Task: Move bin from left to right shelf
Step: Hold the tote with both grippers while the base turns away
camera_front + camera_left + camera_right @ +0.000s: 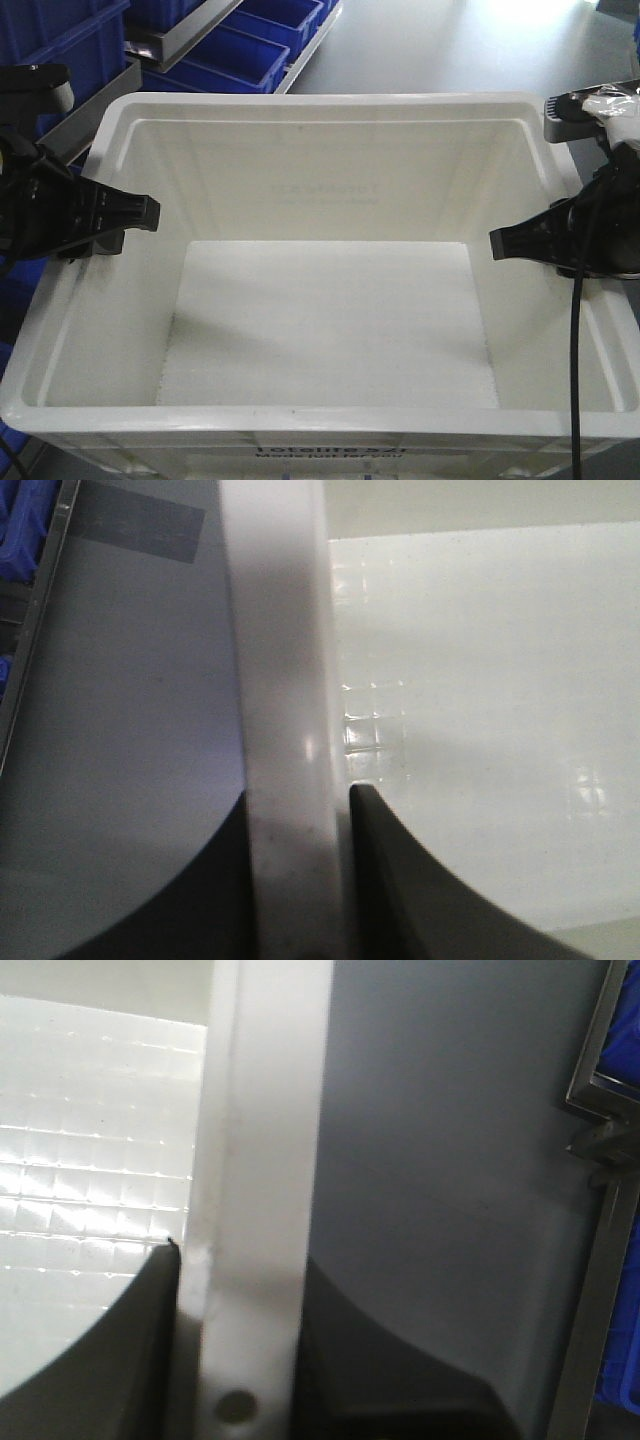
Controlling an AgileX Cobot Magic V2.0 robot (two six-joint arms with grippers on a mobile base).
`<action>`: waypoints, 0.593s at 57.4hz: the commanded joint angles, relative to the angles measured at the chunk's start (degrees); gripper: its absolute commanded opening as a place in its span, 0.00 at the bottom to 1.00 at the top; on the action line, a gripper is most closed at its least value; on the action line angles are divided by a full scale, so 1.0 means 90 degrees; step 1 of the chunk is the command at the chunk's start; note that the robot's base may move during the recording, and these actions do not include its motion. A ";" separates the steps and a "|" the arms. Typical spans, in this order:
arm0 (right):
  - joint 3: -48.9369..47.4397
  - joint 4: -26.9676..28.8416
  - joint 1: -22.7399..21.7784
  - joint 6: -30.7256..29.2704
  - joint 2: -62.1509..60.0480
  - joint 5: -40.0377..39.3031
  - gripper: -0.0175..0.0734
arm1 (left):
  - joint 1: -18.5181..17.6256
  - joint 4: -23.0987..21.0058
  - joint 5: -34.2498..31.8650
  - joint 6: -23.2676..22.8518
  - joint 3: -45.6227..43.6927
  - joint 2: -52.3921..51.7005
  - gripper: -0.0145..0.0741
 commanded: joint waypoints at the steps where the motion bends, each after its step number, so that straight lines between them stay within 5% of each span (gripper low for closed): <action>1: -0.0277 -0.0224 -0.0002 -0.0117 -0.0169 -0.0663 0.20 | -0.0041 -0.0067 -0.0598 0.0056 -0.0212 -0.0245 0.16; 34: -0.0277 -0.0224 -0.0002 -0.0117 -0.0169 -0.0663 0.20 | -0.0041 -0.0067 -0.0598 0.0056 -0.0212 -0.0245 0.16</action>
